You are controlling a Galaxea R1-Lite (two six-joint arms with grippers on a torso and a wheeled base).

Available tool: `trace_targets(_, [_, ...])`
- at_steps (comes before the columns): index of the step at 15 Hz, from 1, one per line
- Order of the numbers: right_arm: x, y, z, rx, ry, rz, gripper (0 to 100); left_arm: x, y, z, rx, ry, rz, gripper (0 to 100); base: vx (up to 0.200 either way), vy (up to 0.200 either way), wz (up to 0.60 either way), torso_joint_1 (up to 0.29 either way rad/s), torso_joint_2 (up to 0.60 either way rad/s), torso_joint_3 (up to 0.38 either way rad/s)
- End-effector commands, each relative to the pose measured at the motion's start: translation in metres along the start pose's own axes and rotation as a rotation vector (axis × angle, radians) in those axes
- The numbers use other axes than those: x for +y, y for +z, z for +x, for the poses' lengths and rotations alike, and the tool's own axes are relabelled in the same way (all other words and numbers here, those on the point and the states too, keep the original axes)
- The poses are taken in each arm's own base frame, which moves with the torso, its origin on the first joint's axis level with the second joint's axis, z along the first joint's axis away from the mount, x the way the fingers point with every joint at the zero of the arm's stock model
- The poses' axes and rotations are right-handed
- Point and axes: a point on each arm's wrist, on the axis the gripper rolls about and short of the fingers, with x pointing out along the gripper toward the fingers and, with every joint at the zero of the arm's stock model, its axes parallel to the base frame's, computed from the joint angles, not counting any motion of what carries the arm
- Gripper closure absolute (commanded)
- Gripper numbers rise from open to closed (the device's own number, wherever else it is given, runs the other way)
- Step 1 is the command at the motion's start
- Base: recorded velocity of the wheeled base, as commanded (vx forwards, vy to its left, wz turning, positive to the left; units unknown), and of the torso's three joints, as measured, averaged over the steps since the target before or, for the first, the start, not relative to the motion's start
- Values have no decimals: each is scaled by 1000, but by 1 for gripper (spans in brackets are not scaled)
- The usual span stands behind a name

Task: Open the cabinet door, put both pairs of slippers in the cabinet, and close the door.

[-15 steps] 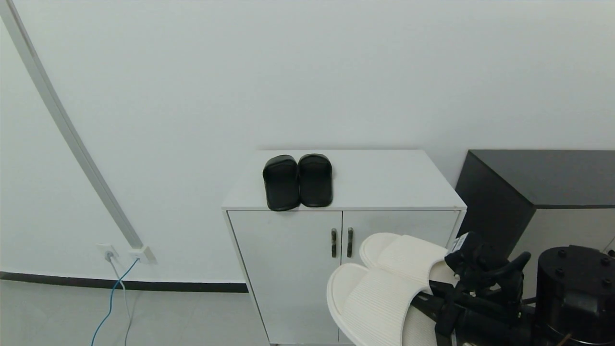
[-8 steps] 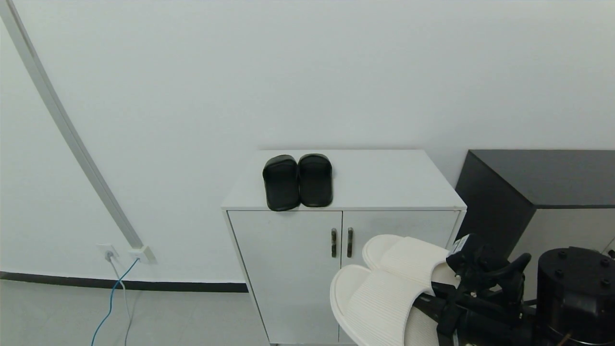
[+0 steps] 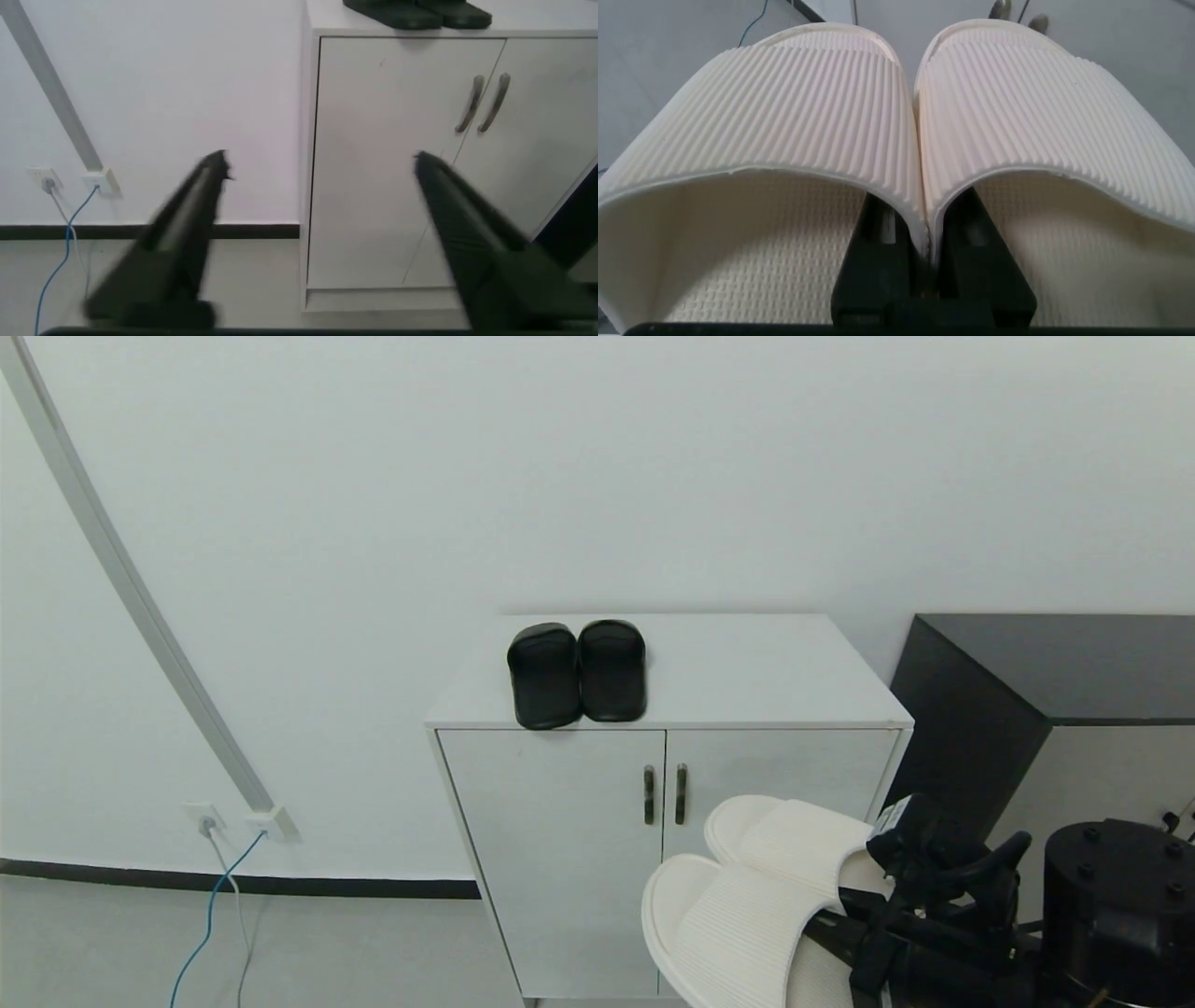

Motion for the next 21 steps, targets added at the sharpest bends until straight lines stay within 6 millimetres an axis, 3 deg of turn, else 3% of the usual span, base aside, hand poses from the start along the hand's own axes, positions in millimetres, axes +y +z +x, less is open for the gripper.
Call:
trace_targets(1, [0, -1, 0, 4, 1, -1, 100, 0, 0, 0, -1, 1, 1, 0, 0, 0, 0, -217, 535, 300])
trace_targets(21, [1, -4, 0, 19, 7, -8, 100, 0, 0, 0, 0, -1, 1, 0, 0, 0, 0, -165, 499, 331])
